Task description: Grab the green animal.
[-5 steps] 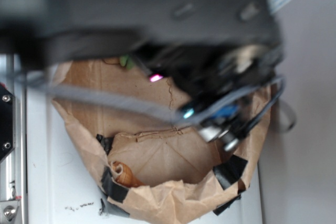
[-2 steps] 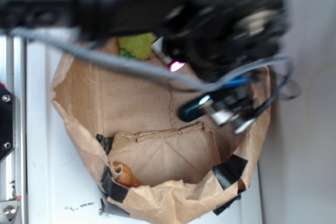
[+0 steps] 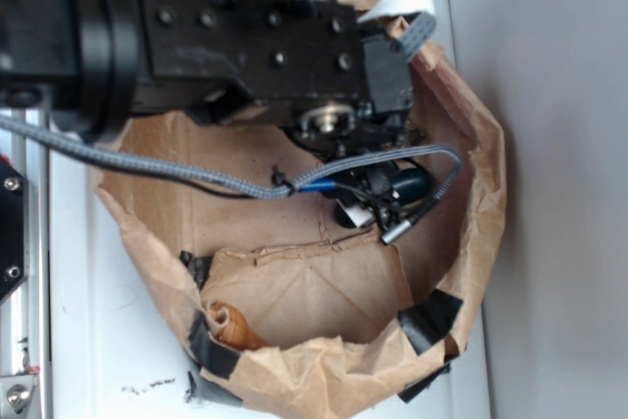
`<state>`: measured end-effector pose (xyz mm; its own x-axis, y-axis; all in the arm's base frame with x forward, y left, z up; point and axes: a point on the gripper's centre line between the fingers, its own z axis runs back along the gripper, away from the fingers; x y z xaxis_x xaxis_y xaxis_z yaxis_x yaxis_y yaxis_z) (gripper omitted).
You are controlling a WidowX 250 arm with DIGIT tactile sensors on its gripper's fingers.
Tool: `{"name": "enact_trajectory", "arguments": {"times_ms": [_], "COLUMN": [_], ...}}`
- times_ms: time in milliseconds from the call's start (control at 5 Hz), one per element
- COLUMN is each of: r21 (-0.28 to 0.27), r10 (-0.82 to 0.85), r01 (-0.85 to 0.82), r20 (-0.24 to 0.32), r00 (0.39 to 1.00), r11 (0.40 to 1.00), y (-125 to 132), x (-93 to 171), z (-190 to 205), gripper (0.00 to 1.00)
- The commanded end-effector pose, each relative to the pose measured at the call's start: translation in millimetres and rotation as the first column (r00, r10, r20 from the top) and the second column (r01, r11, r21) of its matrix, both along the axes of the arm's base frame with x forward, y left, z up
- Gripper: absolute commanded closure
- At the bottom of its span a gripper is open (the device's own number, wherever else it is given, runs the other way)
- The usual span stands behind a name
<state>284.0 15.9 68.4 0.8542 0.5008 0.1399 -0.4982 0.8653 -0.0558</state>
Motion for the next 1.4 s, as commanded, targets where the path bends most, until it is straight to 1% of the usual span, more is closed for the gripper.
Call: {"name": "enact_trajectory", "arguments": {"times_ms": [0,200,400,600,800,1000,1200], "r21": [0.035,0.051,0.023,0.004,-0.007,0.021,0.06], "r10": [0.047,0.061,0.059,0.078,0.082,0.081,0.063], "r01": [-0.047,-0.059,-0.058,-0.078,-0.083,-0.081,-0.06], "r20": [-0.007,-0.039,-0.034,-0.032,-0.041,-0.03,-0.035], "r00": [0.999,0.997,0.998,0.996,0.996,0.996,0.997], "r11": [0.998,0.997,0.998,0.997,0.997,0.997,0.996], "y": [45,58,62,69,76,81,80], "x": [2,-4,-7,-15,-24,-31,-31], "z": [-12,-14,-4,15,28,23,5], "gripper": [0.0,0.0,0.0,0.0,0.0,0.0,0.0]}}
